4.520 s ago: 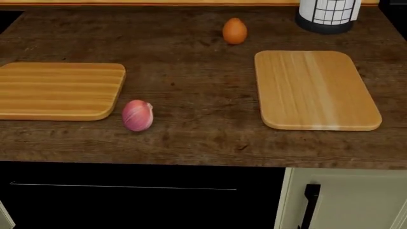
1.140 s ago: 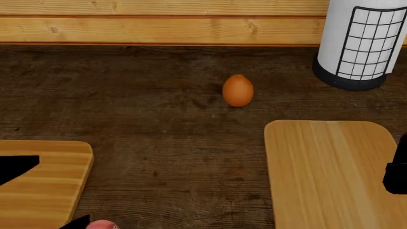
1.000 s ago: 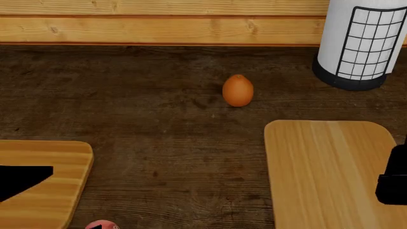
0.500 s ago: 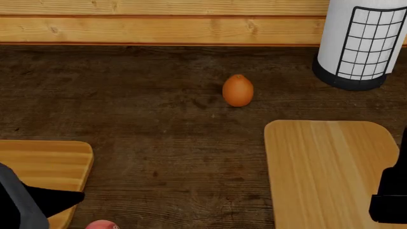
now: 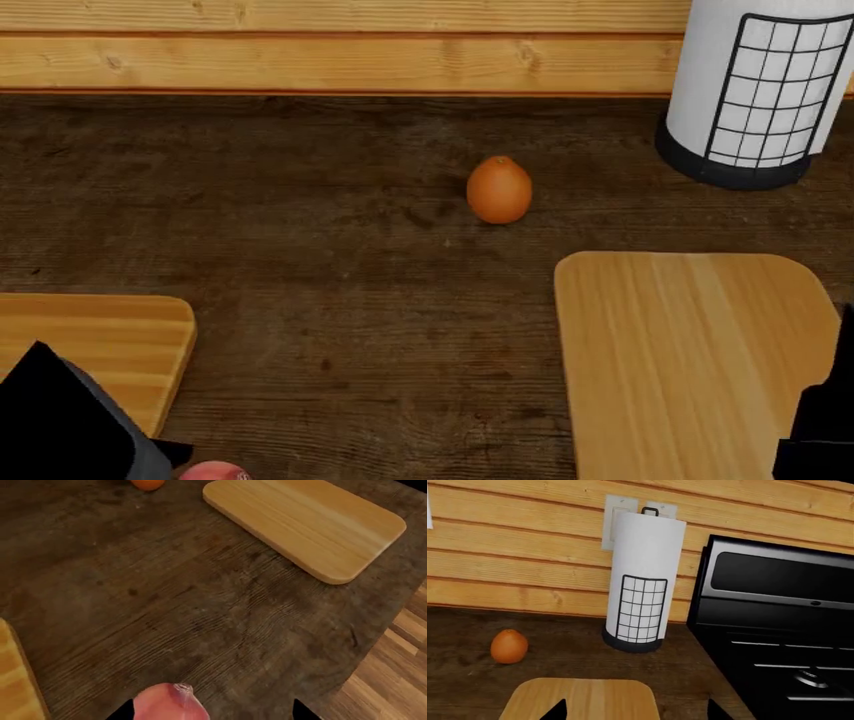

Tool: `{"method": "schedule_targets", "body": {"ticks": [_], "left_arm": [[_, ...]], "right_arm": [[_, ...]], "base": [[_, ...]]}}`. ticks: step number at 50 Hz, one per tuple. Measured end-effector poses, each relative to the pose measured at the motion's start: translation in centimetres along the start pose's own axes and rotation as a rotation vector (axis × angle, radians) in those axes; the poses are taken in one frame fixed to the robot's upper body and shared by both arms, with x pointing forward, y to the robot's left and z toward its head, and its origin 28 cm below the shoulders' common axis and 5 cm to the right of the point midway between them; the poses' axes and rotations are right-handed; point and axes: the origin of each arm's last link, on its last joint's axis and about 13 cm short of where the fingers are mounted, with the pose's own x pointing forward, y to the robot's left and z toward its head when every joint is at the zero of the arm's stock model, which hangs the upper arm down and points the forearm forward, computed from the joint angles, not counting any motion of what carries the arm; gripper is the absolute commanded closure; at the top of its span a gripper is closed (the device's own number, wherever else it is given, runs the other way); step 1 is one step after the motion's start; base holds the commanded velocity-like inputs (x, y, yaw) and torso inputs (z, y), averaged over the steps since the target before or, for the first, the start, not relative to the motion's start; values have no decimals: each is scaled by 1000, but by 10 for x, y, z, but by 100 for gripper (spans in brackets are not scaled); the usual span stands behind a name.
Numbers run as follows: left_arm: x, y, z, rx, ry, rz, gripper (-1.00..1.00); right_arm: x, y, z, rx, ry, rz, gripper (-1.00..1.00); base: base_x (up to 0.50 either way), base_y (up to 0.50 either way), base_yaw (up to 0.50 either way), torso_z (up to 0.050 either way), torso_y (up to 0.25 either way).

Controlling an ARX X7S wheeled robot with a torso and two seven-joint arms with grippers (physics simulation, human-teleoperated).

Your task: Place the onion and the orange on separate cutting boards.

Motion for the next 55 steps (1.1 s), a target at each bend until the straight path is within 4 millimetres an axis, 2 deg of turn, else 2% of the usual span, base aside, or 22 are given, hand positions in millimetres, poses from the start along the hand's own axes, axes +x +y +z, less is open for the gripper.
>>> {"method": "schedule_targets", "body": {"ticks": [46,47,55], "left_arm": [[25,16,-14,-27,170,93,-100],[25,16,-14,-28,171,93,100],[20,13,-7,-18,147,84,100]], "right_arm": [[-6,-3,-17,34,25,-8,-100],[-6,-3,-17,35,26,-8,-100],[-6,-3,-20,35,30,-10,-100]], "base": [[0,0,0,0,0],[0,0,0,0,0],[0,0,0,0,0]]}}
